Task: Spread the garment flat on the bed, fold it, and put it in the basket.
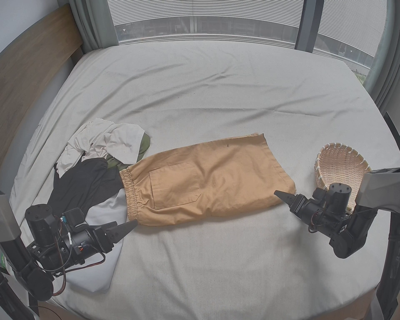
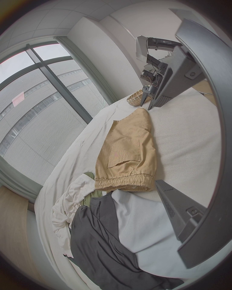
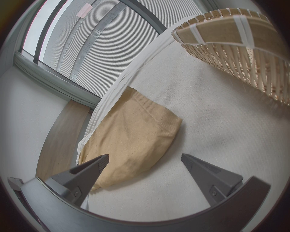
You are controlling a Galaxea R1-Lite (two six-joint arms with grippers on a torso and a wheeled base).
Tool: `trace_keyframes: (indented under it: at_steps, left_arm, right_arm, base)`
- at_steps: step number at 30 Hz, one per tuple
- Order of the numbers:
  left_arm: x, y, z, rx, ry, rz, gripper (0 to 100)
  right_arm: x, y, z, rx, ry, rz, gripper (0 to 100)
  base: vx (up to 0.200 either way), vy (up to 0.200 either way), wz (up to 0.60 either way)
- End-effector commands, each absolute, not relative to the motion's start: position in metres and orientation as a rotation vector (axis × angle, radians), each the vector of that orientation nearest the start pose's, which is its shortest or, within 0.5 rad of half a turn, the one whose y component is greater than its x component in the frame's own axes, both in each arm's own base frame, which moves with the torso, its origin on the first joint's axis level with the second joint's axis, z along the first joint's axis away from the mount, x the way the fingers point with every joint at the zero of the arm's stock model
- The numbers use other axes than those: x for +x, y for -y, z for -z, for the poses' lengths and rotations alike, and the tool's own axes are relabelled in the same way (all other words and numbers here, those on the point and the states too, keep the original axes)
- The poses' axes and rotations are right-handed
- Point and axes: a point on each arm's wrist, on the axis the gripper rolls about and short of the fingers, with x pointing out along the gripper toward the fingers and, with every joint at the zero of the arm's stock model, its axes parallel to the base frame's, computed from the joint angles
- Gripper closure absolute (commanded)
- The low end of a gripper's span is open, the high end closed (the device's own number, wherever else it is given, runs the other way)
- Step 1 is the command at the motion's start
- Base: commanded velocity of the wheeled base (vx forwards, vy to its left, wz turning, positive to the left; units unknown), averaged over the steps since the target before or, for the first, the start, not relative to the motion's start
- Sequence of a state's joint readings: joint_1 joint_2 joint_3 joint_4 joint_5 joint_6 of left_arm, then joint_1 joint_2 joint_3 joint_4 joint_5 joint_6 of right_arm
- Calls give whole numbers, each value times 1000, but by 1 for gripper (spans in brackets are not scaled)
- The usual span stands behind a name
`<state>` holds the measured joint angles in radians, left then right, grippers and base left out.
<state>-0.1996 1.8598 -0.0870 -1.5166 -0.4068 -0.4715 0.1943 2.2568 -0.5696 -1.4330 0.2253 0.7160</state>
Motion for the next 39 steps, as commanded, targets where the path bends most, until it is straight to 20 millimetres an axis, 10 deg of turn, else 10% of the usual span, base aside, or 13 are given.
trace_keyframes:
  at_steps: [1,27,28,39]
  left_arm:
    - [216,52,-75,-481,-399,524,0]
    - [215,50,-70,-478,-420,505,0]
    - [215,50,-70,-479,-420,506,0]
    - [213,49,-65,-491,-452,492,0]
  right_arm:
    - [348,-74,-16,702,-397,-287,0]
    - [391,-104,-15,727,-292,-382,0]
    - [390,-104,-15,727,-290,-383,100]
    - [377,-106,-18,727,-291,-398,100]
  base:
    - [0,0,0]
    - [0,0,0]
    - [0,0,0]
    - [0,0,0]
